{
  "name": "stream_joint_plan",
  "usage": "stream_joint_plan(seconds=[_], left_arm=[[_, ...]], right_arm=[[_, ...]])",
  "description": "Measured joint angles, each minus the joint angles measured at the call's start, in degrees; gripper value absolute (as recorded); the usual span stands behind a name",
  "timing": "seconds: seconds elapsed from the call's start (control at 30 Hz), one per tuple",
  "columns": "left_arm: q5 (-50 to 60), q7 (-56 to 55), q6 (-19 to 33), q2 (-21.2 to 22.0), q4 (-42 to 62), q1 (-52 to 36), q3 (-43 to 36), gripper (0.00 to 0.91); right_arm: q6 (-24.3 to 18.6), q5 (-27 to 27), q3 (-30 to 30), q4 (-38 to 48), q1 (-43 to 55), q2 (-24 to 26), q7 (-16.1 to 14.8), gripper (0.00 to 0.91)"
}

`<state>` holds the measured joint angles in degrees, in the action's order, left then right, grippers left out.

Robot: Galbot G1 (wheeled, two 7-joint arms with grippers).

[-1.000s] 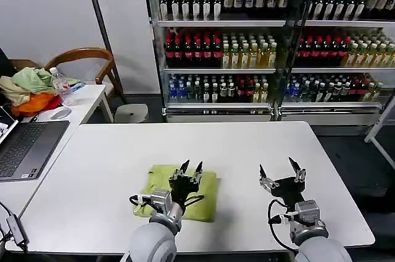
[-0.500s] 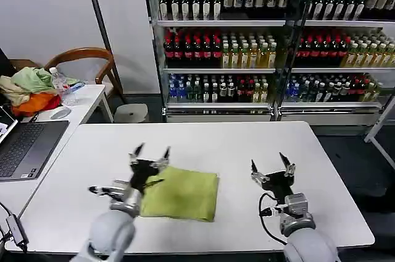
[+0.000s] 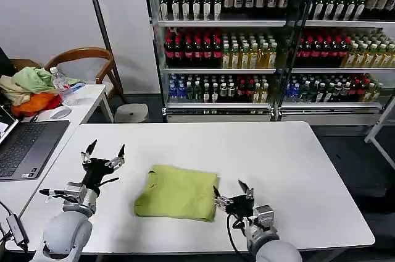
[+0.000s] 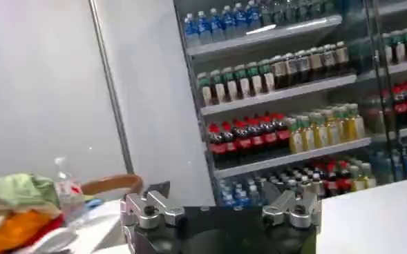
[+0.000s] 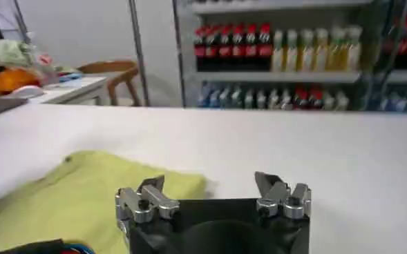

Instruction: Fold and organize the clothes.

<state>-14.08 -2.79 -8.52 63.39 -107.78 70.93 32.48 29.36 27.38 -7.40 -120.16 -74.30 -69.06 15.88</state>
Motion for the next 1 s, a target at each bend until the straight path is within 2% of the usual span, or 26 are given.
stream_joint_plan(seconds=[0.33,0.37,0.4,0.43,0.47,0.5,0.53,0.73,1.0], left_arm=[[-0.3,-1.8,-1.3,-0.4,0.7,0.1,1.6,0.907],[-0.4,-2.1,-1.5,-0.5,0.7,0.1,1.8,0.907],[-0.6,-2.2,-1.6,-0.5,0.7,0.1,1.9,0.907],[-0.6,-2.4,-1.7,-0.6,0.8,0.1,2.0,0.907],[-0.7,-2.7,-1.9,-0.7,0.9,0.2,2.2,0.907],[-0.8,-2.8,-2.0,-0.8,1.0,0.3,2.3,0.907],[-0.9,-3.0,-2.0,-0.8,1.0,0.4,2.3,0.907],[-1.1,-3.7,-2.5,-0.7,1.2,0.5,2.3,0.907],[-1.3,-4.4,-3.0,-1.1,1.6,0.6,2.5,0.907]], right_arm=[[0.8,11.4,2.8,3.5,1.6,-2.1,3.7,0.887],[0.7,12.4,3.0,3.6,1.6,-2.3,4.1,0.796],[0.7,13.2,3.1,3.7,1.6,-2.4,4.4,0.665],[0.7,14.0,3.1,3.8,1.6,-2.5,4.7,0.443],[0.7,14.8,3.2,3.9,1.7,-2.5,5.0,0.302],[0.6,15.5,3.3,4.1,1.7,-2.6,5.2,0.232],[0.6,16.1,3.4,4.3,1.7,-2.6,5.4,0.111],[0.2,19.1,3.9,5.7,2.4,-3.3,6.3,0.000],[0.0,21.4,4.2,6.6,2.7,-3.7,7.0,0.000]])
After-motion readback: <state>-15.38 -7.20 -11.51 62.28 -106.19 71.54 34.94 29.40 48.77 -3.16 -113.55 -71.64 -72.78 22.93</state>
